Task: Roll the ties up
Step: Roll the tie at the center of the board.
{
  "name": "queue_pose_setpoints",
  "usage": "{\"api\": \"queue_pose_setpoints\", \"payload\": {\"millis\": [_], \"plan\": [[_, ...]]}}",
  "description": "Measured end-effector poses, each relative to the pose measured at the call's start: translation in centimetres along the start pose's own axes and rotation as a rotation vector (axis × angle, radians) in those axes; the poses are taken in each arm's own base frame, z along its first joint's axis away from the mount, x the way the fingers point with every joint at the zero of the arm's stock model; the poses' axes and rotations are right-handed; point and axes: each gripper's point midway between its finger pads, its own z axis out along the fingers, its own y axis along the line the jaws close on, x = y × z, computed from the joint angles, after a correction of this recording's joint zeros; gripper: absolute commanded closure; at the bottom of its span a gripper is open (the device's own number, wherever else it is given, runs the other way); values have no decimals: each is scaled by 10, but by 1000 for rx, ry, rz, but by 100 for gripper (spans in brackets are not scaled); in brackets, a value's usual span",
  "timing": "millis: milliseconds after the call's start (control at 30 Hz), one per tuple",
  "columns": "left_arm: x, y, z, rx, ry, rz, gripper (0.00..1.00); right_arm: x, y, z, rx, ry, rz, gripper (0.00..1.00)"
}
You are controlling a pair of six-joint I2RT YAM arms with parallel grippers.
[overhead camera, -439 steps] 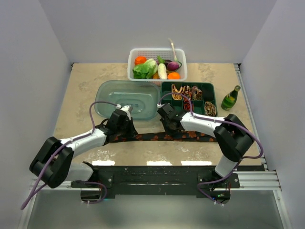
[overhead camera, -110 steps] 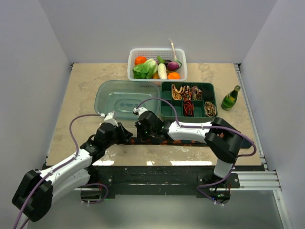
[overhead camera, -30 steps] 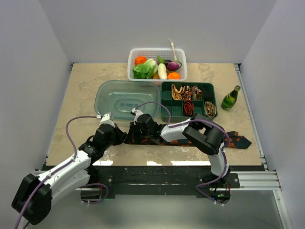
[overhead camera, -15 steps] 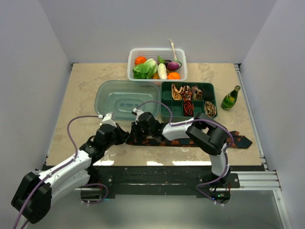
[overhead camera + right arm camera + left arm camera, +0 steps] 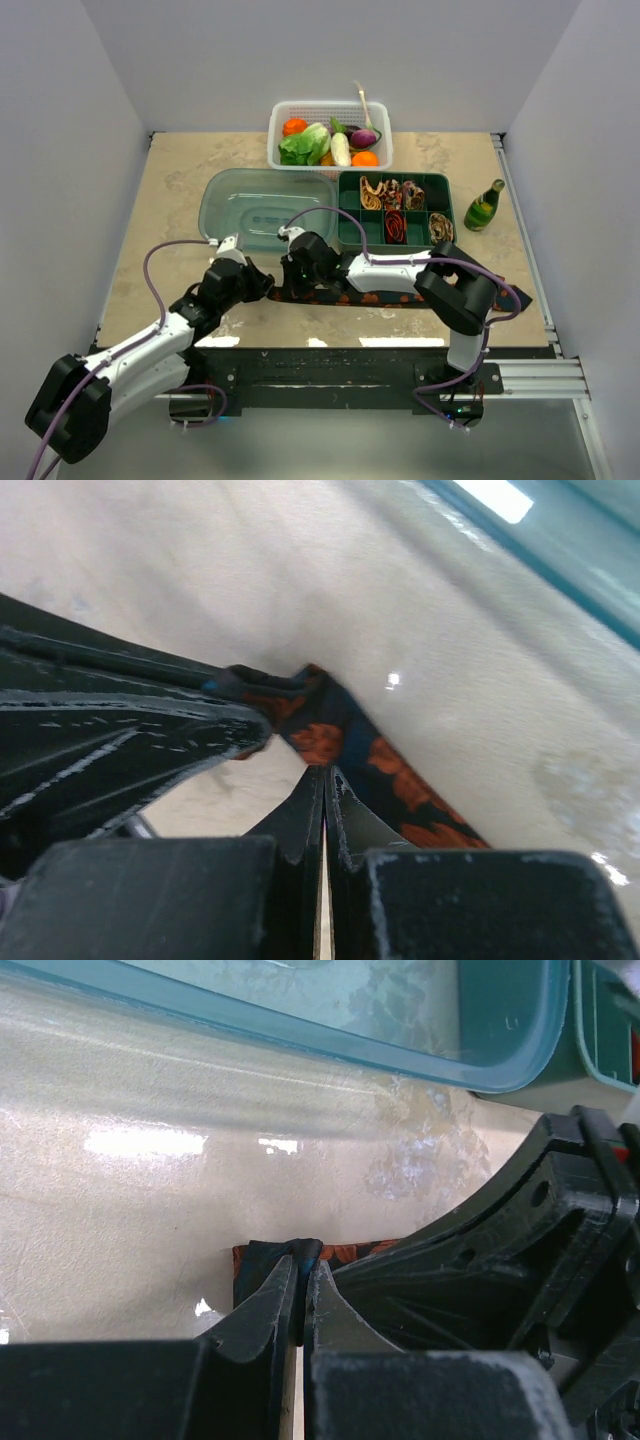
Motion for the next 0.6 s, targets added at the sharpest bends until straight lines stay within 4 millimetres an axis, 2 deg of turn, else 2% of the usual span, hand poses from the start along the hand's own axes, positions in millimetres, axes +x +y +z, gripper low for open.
{"api": "queue_pose_setpoints", "payload": {"millis": [233, 567, 600], "plan": [[12, -2, 9, 4, 43, 15, 100, 7, -19, -2, 89, 21, -35, 100], [22, -12, 19, 38, 67, 21, 100, 10, -23, -3, 100, 33, -44, 100], [22, -13, 20, 42, 66, 16, 96, 10, -23, -3, 99, 32, -44, 100]]}}
